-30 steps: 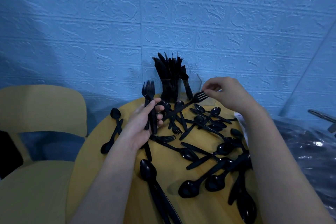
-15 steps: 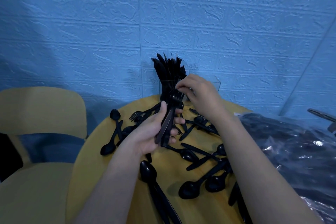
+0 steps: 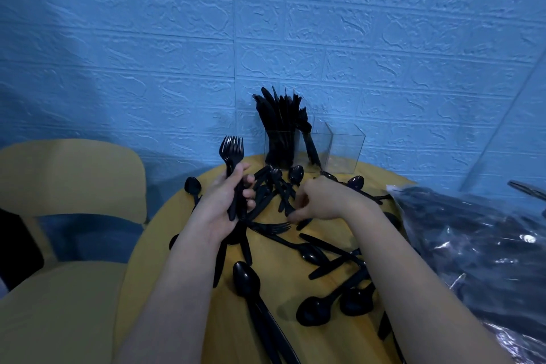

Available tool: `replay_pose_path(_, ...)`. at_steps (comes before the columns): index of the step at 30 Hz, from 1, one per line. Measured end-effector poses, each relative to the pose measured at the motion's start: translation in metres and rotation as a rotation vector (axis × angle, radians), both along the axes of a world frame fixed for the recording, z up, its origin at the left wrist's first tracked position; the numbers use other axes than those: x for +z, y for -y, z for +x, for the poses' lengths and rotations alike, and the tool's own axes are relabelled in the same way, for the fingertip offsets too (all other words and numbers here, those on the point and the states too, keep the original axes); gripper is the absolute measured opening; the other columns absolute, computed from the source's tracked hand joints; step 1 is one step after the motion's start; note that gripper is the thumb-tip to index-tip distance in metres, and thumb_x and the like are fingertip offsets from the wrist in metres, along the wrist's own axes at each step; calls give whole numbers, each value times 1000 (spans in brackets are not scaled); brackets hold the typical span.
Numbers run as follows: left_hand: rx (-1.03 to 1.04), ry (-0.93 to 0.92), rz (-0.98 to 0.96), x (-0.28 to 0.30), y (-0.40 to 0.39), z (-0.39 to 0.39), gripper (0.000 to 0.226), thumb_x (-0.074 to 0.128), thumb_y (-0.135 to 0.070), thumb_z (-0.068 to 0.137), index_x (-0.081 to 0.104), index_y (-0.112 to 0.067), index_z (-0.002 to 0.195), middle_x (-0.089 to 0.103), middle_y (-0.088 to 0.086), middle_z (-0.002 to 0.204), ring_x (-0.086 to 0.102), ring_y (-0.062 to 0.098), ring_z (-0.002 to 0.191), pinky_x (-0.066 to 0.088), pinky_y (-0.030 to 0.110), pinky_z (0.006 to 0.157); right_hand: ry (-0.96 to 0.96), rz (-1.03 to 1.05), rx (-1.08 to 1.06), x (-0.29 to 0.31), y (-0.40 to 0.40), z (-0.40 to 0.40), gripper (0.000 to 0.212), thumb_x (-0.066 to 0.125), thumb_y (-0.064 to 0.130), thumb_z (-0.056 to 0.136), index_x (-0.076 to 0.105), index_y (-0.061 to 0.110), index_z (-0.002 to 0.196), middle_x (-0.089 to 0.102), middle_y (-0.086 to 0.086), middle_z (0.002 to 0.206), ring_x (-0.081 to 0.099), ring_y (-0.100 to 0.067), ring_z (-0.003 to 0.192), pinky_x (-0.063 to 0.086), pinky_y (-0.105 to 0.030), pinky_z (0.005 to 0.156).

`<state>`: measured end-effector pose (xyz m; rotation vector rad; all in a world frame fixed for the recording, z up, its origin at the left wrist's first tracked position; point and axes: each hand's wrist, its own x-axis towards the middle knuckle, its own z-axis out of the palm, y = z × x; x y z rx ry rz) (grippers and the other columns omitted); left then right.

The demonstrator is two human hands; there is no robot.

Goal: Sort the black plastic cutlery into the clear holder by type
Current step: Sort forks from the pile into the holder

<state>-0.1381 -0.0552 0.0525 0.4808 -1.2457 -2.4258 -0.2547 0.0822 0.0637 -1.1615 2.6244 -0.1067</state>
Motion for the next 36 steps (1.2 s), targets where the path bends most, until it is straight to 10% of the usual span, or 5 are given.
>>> replay_pose_path(12, 23, 9, 11, 0, 0, 0, 19, 46, -22, 100, 57, -11, 111, 54, 0, 68, 47, 7, 45, 45, 19, 42, -351, 78, 76, -2, 2, 7, 14, 57, 24, 89, 58, 14, 98, 51, 0, 82, 53, -21, 77, 40, -30, 59)
replay_pose_path(16, 21, 13, 12, -1, -1, -1, 19, 46, -23, 99, 57, -11, 109, 55, 0, 67, 47, 7, 45, 45, 19, 42, -397, -107, -49, 8, -4, 0, 10, 53, 14, 89, 59, 16, 81, 56, -2, 79, 60, -25, 78, 49, -33, 62)
replay_pose_path(21, -29, 27, 13, -2, -4, -3, 23, 46, -27, 99, 56, -10, 111, 56, 0, 68, 48, 7, 45, 46, 21, 42, -339, -640, -287, 13, -18, -19, 22, 56, 15, 92, 69, 15, 110, 70, -6, 99, 64, -22, 86, 52, -29, 73)
replay_pose_path(25, -197, 32, 63, -3, -11, -1, 40, 38, -40, 100, 57, -8, 113, 61, 2, 69, 54, 11, 49, 49, 23, 44, -411, -980, 8, 18, -17, -12, 18, 62, 6, 89, 72, 10, 104, 70, -2, 105, 63, -13, 97, 46, -20, 86)
replay_pose_path(36, -549, -35, 76, -2, -14, 4, 53, 46, -53, 84, 58, -8, 110, 60, 3, 78, 56, 9, 51, 50, 23, 45, -459, -966, 340, 0, -5, -12, 19, 60, 7, 89, 72, 8, 104, 67, -1, 116, 62, -12, 105, 48, -20, 89)
